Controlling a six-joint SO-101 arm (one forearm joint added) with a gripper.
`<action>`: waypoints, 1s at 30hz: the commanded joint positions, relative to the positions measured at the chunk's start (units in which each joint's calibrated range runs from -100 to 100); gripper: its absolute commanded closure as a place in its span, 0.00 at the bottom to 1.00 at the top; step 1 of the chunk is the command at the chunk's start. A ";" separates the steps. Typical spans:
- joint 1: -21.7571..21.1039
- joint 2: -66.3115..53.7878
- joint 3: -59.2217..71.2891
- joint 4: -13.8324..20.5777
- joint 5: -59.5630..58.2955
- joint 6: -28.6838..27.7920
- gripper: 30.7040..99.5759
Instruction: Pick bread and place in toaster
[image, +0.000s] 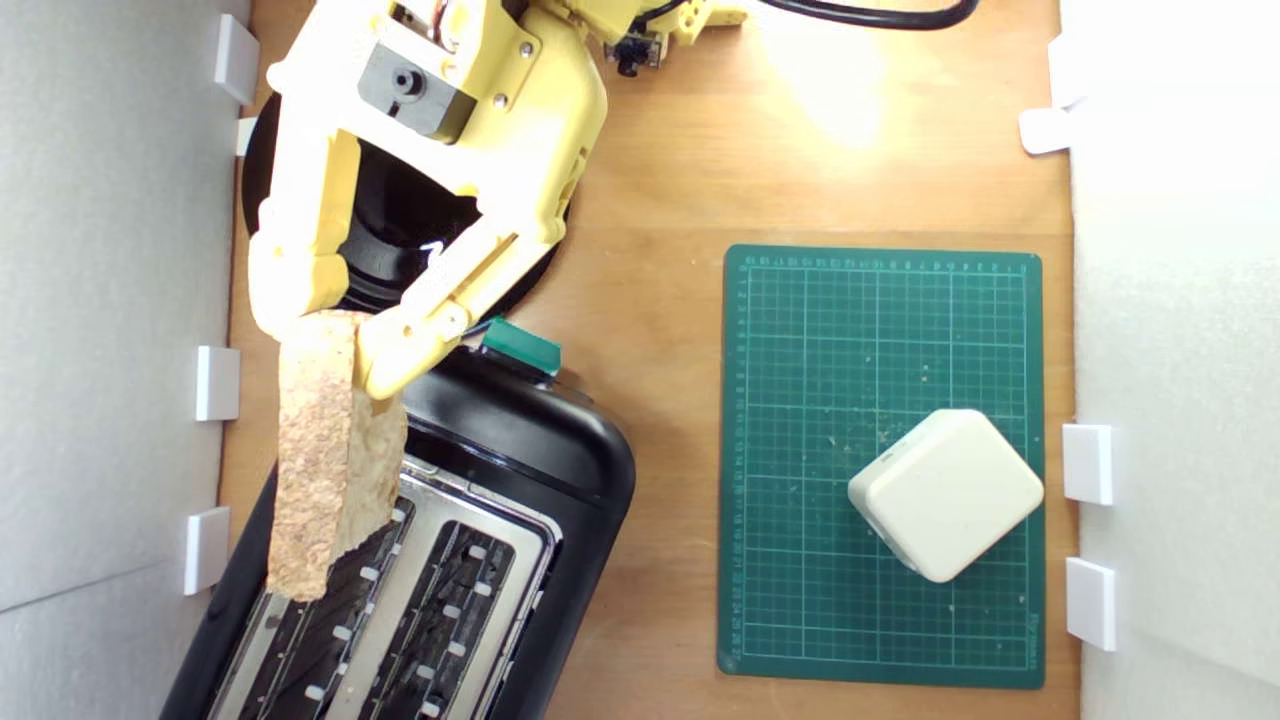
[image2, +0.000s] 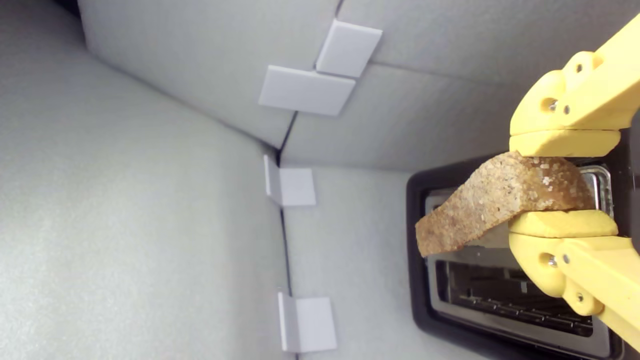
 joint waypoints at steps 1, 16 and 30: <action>0.49 -0.08 -3.50 1.27 -3.04 -0.26 0.61; -0.08 4.08 -3.32 5.26 -3.21 -2.56 0.61; -0.08 7.90 -3.59 4.89 -3.38 -2.46 0.61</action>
